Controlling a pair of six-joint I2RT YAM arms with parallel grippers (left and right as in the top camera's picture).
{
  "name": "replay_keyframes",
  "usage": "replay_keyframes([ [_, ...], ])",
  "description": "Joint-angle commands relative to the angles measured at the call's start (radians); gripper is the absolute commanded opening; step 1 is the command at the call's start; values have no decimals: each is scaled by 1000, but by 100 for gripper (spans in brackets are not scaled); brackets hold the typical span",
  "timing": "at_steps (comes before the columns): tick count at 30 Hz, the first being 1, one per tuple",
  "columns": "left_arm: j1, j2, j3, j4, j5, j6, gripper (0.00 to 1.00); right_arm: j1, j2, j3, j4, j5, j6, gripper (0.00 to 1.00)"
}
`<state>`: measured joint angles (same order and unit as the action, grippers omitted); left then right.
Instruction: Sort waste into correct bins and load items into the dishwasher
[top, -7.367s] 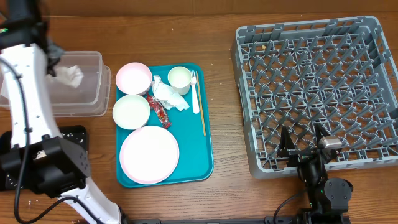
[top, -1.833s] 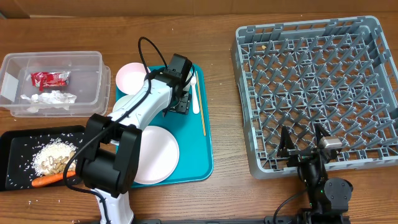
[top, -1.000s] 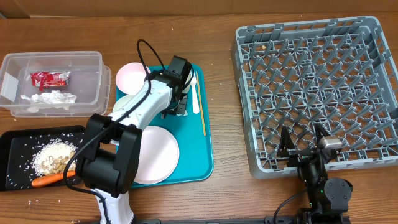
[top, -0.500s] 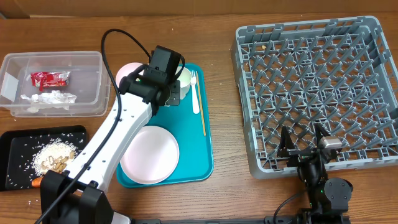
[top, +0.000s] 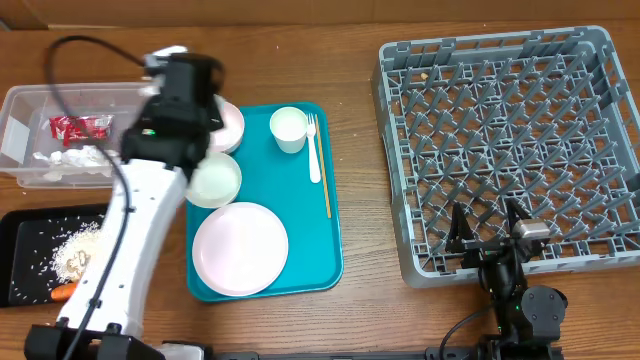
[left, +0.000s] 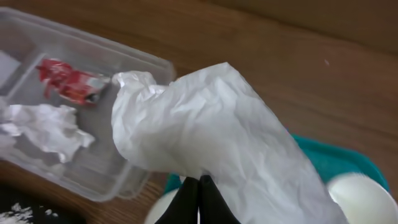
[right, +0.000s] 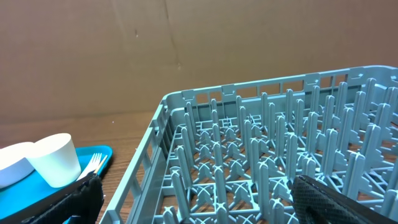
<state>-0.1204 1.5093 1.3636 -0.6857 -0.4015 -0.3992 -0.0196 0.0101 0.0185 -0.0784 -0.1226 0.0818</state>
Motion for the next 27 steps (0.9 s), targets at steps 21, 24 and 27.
replay_keyframes([
  [21,389,-91,16,21,500,-16,100,-5,-7,-11,5,10,0,100],
  [24,351,-127,16,-45,691,23,100,-5,-7,-11,5,10,0,100],
  [27,251,-129,14,-121,741,90,100,-5,-7,-11,5,10,0,100],
])
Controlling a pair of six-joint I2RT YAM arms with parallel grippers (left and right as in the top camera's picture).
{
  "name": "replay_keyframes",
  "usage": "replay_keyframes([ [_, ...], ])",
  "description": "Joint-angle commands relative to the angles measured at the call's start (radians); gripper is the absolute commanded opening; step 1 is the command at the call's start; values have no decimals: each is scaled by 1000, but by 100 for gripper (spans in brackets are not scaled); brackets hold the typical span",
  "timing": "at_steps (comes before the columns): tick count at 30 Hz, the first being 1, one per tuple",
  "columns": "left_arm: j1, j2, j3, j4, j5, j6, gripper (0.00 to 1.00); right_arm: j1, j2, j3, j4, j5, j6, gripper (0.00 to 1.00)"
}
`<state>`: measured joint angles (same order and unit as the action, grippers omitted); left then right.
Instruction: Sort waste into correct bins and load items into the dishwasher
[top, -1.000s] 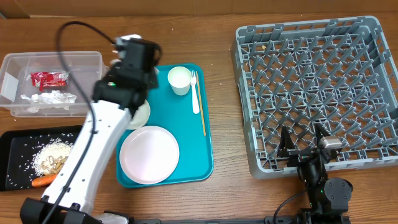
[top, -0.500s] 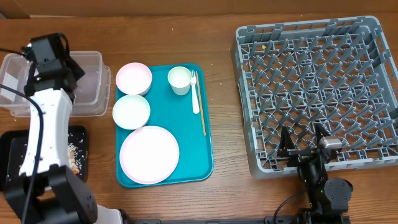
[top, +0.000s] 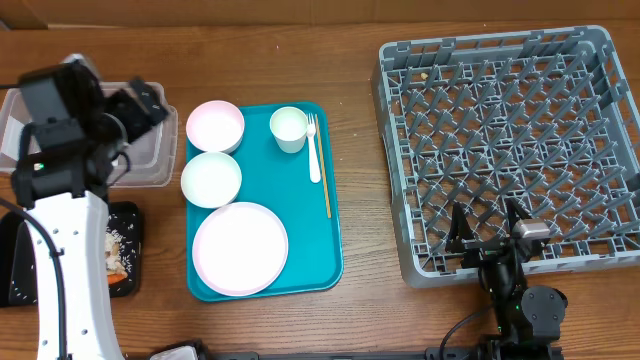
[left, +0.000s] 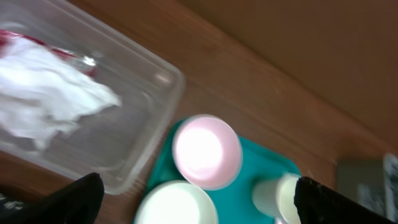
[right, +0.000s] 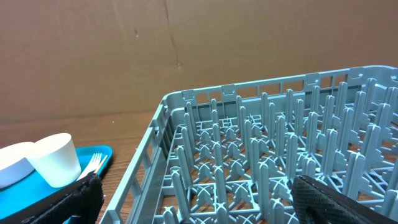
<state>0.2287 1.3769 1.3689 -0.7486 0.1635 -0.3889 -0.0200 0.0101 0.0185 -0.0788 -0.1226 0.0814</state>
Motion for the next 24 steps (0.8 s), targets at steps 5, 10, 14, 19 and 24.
replay_keyframes([
  [5,-337,6,-1,-118,59,79,100,-5,-7,-11,5,10,0,100],
  [10,-484,6,-1,-92,-182,68,100,-5,-7,-11,5,10,0,100],
  [14,-481,6,-1,-82,-323,66,100,-5,-7,-11,5,10,0,100],
  [19,-234,6,-1,-129,-349,-171,100,-5,-7,-11,5,10,0,100],
  [24,-3,8,-1,-183,-172,-225,100,-5,-7,-11,5,10,0,100],
])
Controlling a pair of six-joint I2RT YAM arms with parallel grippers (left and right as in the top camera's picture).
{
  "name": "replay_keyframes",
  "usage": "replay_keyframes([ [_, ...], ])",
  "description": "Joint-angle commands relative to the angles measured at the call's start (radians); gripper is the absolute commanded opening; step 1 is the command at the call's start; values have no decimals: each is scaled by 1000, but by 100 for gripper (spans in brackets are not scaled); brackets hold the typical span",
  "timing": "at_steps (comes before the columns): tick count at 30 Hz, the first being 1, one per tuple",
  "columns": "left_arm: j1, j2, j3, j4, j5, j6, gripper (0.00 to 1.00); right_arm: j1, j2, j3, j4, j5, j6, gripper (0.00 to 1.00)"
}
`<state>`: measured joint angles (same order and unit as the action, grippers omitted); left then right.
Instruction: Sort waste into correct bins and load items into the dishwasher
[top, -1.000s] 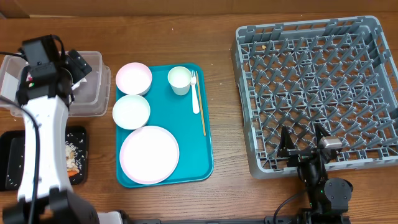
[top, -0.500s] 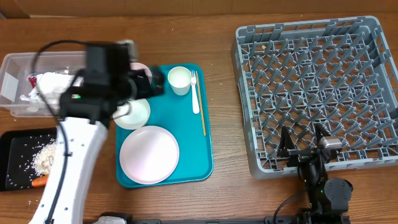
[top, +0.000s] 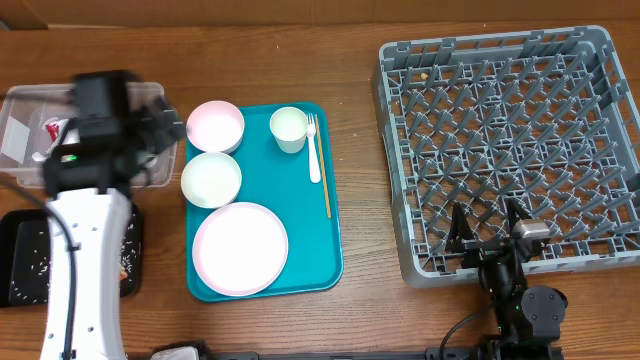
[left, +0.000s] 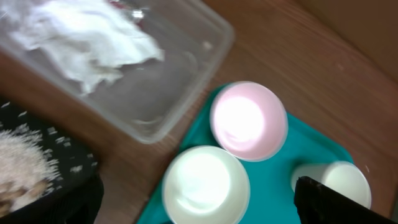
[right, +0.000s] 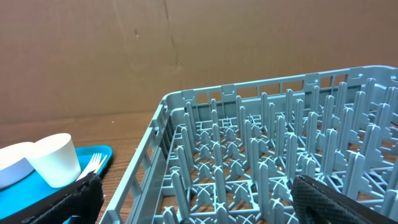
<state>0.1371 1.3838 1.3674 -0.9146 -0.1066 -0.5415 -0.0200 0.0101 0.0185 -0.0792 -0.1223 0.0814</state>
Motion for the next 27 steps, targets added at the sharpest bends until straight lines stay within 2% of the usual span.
replay_keyframes([
  [1,109,2,0,-23,97,-72,100,-5,-7,-11,5,10,0,100],
  [4,153,2,0,-43,90,-58,100,-5,-7,-11,5,10,0,100],
  [6,164,2,0,-47,35,-62,100,-5,-7,-11,5,10,0,100],
  [7,183,2,0,-48,-3,-116,100,-5,-7,-11,5,10,0,100],
  [10,254,2,0,-86,26,-332,100,-3,-7,-11,119,-20,1,100],
  [11,293,2,0,-108,65,-406,100,-3,-7,-11,217,-133,34,100],
  [14,315,2,0,-136,79,-408,100,-3,-7,-11,404,-456,198,100],
  [16,315,2,0,-161,71,-401,100,-3,-7,-11,428,-606,219,100],
  [21,314,2,0,-166,74,-401,100,-3,-7,-10,536,-605,244,100],
  [27,314,2,0,-158,82,-406,100,-3,-7,15,732,-541,414,100],
])
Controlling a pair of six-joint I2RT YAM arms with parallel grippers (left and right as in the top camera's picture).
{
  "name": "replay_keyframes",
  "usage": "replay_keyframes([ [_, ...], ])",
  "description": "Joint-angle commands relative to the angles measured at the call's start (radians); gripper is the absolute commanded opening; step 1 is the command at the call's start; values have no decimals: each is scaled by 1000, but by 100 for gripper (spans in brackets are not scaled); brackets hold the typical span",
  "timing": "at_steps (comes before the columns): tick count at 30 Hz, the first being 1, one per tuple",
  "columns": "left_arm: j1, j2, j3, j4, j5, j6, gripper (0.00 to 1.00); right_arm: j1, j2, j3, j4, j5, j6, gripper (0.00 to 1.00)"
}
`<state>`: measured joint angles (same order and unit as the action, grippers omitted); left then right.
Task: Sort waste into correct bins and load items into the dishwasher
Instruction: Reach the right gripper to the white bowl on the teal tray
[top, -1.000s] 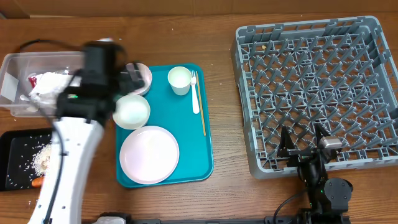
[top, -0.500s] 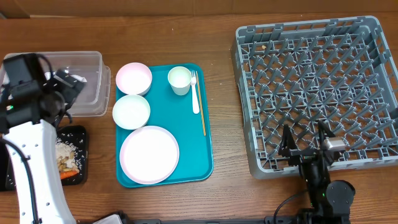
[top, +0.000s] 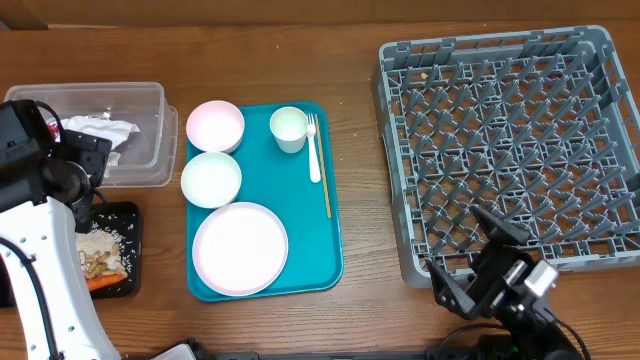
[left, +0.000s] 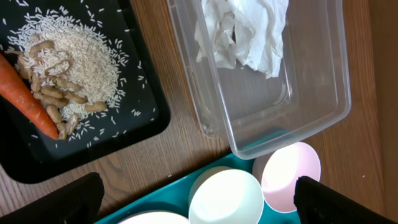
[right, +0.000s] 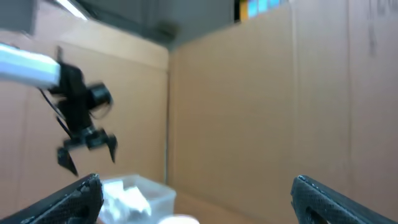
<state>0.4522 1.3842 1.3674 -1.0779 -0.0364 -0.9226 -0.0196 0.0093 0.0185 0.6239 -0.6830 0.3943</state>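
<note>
A crumpled white napkin (left: 242, 34) lies in the clear bin (left: 298, 118), beside a red wrapper (top: 52, 126). My left gripper (left: 199, 184) hangs open and empty above the bin's near edge, with the black food tray (left: 134, 106) of rice and a carrot (left: 28, 96) beside it. On the teal tray (top: 335, 240) stand a pink bowl (top: 215, 125), a white bowl (top: 211, 178), a plate (top: 240, 248), a cup (top: 288, 128), a fork (top: 314, 150) and a chopstick (top: 325, 185). My right gripper (right: 196, 182) is open and raised at the grey dish rack's (top: 505, 140) front edge.
The rack fills the right side of the table. The clear bin and black tray sit at the left edge, close to the teal tray. A cardboard wall (right: 273, 93) stands behind the table. Bare wood lies between tray and rack.
My left gripper has moved left and towards the front, from beside the teal tray to over the bin's edge and black tray. The right arm has lifted and tilted; its camera now faces across the table.
My left gripper was shut on the white napkin beside the clear bin. Then it was open over the bin with the napkin lying inside. It stayed open near the bin afterwards. The right arm rested at the rack's front throughout, and is raised now.
</note>
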Motion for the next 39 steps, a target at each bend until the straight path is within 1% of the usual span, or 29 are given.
replay_keyframes([
  [1,-1,2,0,5,12,-24,100,-3,-6,42,17,37,100,100],
  [3,-1,2,0,5,11,-24,100,-3,3,104,-24,85,94,100],
  [5,-1,2,0,5,11,-24,100,-3,34,186,-78,111,45,100],
  [7,-1,2,0,5,11,-24,100,-3,111,307,-150,114,-34,100],
  [9,-1,2,0,5,11,-24,100,-3,219,428,-214,113,-62,100],
  [11,-1,2,0,5,11,-24,100,-3,372,575,-289,84,-77,100],
  [13,-1,2,0,5,11,-24,100,-3,522,703,-340,0,-120,100],
  [14,-1,2,0,5,11,-24,100,-1,672,835,-397,-80,-137,100],
  [15,-1,2,0,5,11,-24,100,1,748,904,-433,-114,-137,100],
  [16,-1,2,0,5,11,-24,100,10,850,1001,-491,-156,-137,100],
  [18,-1,2,0,5,11,-24,100,37,983,1132,-581,-198,-140,100],
  [19,-1,2,0,5,11,-24,100,67,1068,1217,-639,-217,-163,100],
  [20,-1,2,0,5,11,-24,100,92,1117,1266,-680,-220,-192,100],
  [22,-1,2,0,5,11,-24,100,177,1246,1393,-801,-194,-305,100],
  [23,-1,2,0,5,11,-24,100,221,1300,1444,-856,-156,-349,100],
  [24,-1,2,0,5,11,-24,100,287,1376,1510,-933,-75,-404,100],
  [25,-1,2,0,5,11,-24,100,312,1402,1532,-962,-40,-423,100],
  [26,-1,2,0,5,11,-24,100,384,1479,1584,-1027,67,-460,100],
  [27,-1,2,0,5,11,-24,100,421,1515,1600,-1047,121,-472,100],
  [30,-1,2,0,5,11,-24,100,535,1629,1605,-1069,314,-482,100],
  [31,-1,2,0,5,11,-24,100,558,1663,1605,-1072,350,-481,100],
  [34,-1,2,0,5,11,-24,100,607,1751,1605,-1071,349,-480,100],
  [39,-1,2,0,5,11,-24,100,654,1865,1605,-989,328,-473,100],
])
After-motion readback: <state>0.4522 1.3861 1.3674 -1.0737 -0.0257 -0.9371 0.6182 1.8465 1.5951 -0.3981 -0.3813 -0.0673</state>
